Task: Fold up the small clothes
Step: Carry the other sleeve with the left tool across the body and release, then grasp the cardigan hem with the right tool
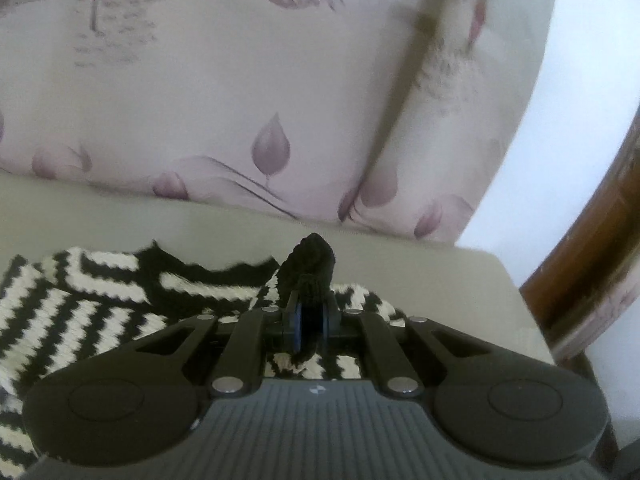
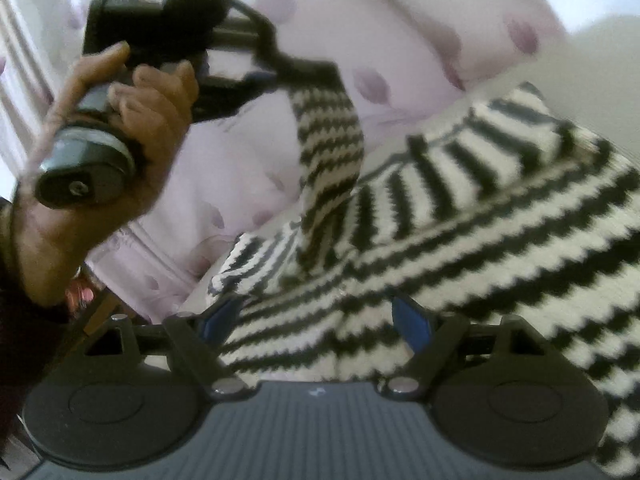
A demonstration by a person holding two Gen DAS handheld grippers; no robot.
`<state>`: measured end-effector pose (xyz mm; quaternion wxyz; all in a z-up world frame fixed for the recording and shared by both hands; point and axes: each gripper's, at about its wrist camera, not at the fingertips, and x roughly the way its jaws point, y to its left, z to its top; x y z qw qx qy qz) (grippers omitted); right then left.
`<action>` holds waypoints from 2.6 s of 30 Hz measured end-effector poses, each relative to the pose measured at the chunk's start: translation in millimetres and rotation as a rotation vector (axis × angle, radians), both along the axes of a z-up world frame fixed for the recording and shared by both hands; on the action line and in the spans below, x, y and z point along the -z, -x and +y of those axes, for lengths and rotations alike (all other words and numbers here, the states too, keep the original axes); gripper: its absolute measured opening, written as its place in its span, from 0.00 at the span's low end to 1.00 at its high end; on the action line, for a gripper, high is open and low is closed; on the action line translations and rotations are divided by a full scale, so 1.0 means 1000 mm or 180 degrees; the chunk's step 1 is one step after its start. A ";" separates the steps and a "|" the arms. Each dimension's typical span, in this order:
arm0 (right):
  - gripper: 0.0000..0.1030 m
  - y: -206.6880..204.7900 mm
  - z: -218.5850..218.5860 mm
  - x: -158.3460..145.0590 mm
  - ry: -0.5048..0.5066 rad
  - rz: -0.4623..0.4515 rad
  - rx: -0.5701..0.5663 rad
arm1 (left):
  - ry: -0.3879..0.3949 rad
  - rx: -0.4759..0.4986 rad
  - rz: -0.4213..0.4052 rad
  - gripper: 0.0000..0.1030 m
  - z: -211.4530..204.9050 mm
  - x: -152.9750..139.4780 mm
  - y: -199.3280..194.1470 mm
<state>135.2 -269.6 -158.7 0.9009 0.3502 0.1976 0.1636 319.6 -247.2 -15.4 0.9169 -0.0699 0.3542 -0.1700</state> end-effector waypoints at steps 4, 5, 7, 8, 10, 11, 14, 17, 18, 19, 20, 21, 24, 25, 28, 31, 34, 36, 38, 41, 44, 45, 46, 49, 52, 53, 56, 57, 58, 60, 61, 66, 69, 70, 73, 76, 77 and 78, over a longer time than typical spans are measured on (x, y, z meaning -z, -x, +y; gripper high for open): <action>0.81 0.013 -0.015 -0.001 -0.0079 -0.0010 0.0054 | -0.0020 0.0027 0.0096 0.09 -0.019 0.017 -0.004; 0.81 0.016 -0.018 -0.002 -0.0074 -0.0020 0.0061 | -0.0010 0.0032 0.0128 0.09 -0.023 0.022 -0.005; 0.81 0.020 -0.023 -0.003 -0.0096 -0.0039 0.0076 | -0.0017 0.0049 0.0164 0.09 -0.031 0.029 -0.008; 0.81 0.021 -0.026 -0.003 -0.0115 -0.0042 0.0080 | -0.0023 0.0059 0.0182 0.09 -0.035 0.033 -0.008; 0.81 0.024 -0.032 -0.002 -0.0143 -0.0029 0.0099 | -0.0039 0.0092 0.0205 0.09 -0.044 0.040 -0.009; 0.81 0.024 -0.035 -0.001 -0.0155 -0.0018 0.0110 | -0.0066 0.0106 0.0208 0.09 -0.048 0.043 -0.009; 0.81 0.028 -0.043 0.003 -0.0201 -0.0012 0.0146 | -0.0094 0.0128 0.0235 0.09 -0.059 0.053 -0.011; 0.81 0.030 -0.049 0.006 -0.0221 -0.0002 0.0178 | -0.0098 0.0162 0.0257 0.09 -0.067 0.064 -0.013; 0.81 0.031 -0.052 0.007 -0.0231 0.0003 0.0196 | -0.0085 0.0189 0.0270 0.09 -0.069 0.068 -0.014; 0.81 0.033 -0.054 0.007 -0.0244 0.0006 0.0204 | -0.0068 0.0212 0.0275 0.09 -0.070 0.071 -0.014; 0.81 0.034 -0.056 0.007 -0.0263 0.0016 0.0221 | -0.0049 0.0234 0.0279 0.09 -0.071 0.073 -0.015; 0.81 0.035 -0.059 0.007 -0.0281 0.0022 0.0244 | -0.0012 0.0275 0.0299 0.09 -0.072 0.076 -0.016; 0.81 0.040 -0.066 0.006 -0.0314 0.0018 0.0288 | 0.0099 0.0393 0.0369 0.13 -0.072 0.083 -0.018; 0.81 0.041 -0.067 0.005 -0.0307 0.0019 0.0302 | 0.0158 0.0459 0.0374 0.17 -0.071 0.084 -0.018; 0.82 0.043 -0.073 -0.002 -0.0277 -0.0012 0.0344 | 0.0561 0.0644 0.0401 0.35 -0.056 0.079 -0.015; 0.82 0.041 -0.082 -0.015 -0.0148 -0.0077 0.0400 | 0.0684 0.0513 0.0066 0.87 -0.036 0.060 -0.002; 0.82 0.031 -0.095 -0.029 0.0012 -0.0144 0.0458 | 0.0701 0.0387 -0.0353 0.96 -0.002 0.039 0.021; 0.82 0.016 -0.101 -0.040 0.0239 -0.0205 0.0439 | 0.0480 0.0284 -0.0611 0.96 0.023 0.032 0.040; 0.82 -0.006 -0.104 -0.051 0.0616 -0.0202 0.0417 | 0.0156 0.0007 -0.0928 0.96 0.052 0.033 0.062; 0.76 -0.052 -0.104 -0.061 0.1079 -0.0154 0.0301 | -0.0274 -0.0393 -0.1208 0.97 0.098 0.051 0.086; 0.68 -0.101 -0.101 -0.056 0.1390 0.0110 0.0223 | -0.0508 -0.0815 -0.1191 0.98 0.146 0.076 0.091; 0.66 -0.117 -0.101 -0.051 0.1388 0.0216 0.0201 | -0.0528 -0.0954 -0.1089 0.97 0.161 0.085 0.089; 0.66 -0.128 -0.101 -0.046 0.1405 0.0305 0.0179 | -0.0474 -0.1082 -0.0992 0.97 0.176 0.092 0.086; 0.54 -0.154 -0.097 -0.029 0.1459 0.0549 0.0131 | -0.0345 -0.1355 -0.0840 0.97 0.203 0.108 0.081; 0.27 -0.169 -0.089 -0.021 0.1503 0.0581 0.0003 | -0.0348 -0.1430 -0.0811 0.97 0.209 0.121 0.079; 0.17 -0.172 -0.083 -0.021 0.1612 0.0587 -0.0020 | -0.0354 -0.1431 -0.0788 0.97 0.208 0.124 0.079; 0.13 -0.164 -0.076 -0.034 0.1849 0.0331 0.0027 | -0.0326 -0.1420 -0.0770 0.97 0.210 0.124 0.082; 0.13 -0.156 -0.078 -0.041 0.1898 0.0183 0.0109 | -0.0348 -0.1436 -0.0825 1.00 0.211 0.124 0.084; 0.13 -0.151 -0.082 -0.048 0.1901 0.0112 0.0195 | -0.0375 -0.1446 -0.0885 1.00 0.210 0.123 0.086; 0.11 -0.146 -0.093 -0.055 0.1925 0.0052 0.0364 | -0.0417 -0.1420 -0.0958 1.00 0.207 0.126 0.094; 0.11 -0.145 -0.098 -0.054 0.1993 0.0078 0.0451 | -0.0443 -0.1408 -0.0977 1.00 0.205 0.126 0.095; 0.04 -0.159 -0.123 -0.032 0.1735 0.0378 0.0466 | -0.0600 -0.1347 -0.0853 1.00 0.197 0.129 0.086; 0.04 -0.159 -0.129 -0.021 0.1550 0.0435 0.0480 | -0.0559 -0.1401 -0.0683 1.00 0.202 0.132 0.079; 0.04 -0.159 -0.131 -0.018 0.1539 0.0454 0.0484 | -0.0522 -0.1442 -0.0625 1.00 0.205 0.133 0.077; 0.05 -0.155 -0.137 -0.017 0.1486 0.0528 0.0539 | -0.0360 -0.1575 -0.0407 1.00 0.218 0.138 0.070; 0.05 -0.122 -0.150 -0.034 0.1229 0.0375 0.0626 | -0.0176 -0.1595 -0.0332 0.98 0.231 0.139 0.071; 0.05 -0.109 -0.153 -0.039 0.1131 0.0360 0.0597 | -0.0192 -0.1550 -0.0328 0.97 0.232 0.135 0.074; 0.05 -0.091 -0.155 -0.043 0.1032 0.0327 0.0544 | -0.0229 -0.1487 -0.0339 0.97 0.232 0.130 0.079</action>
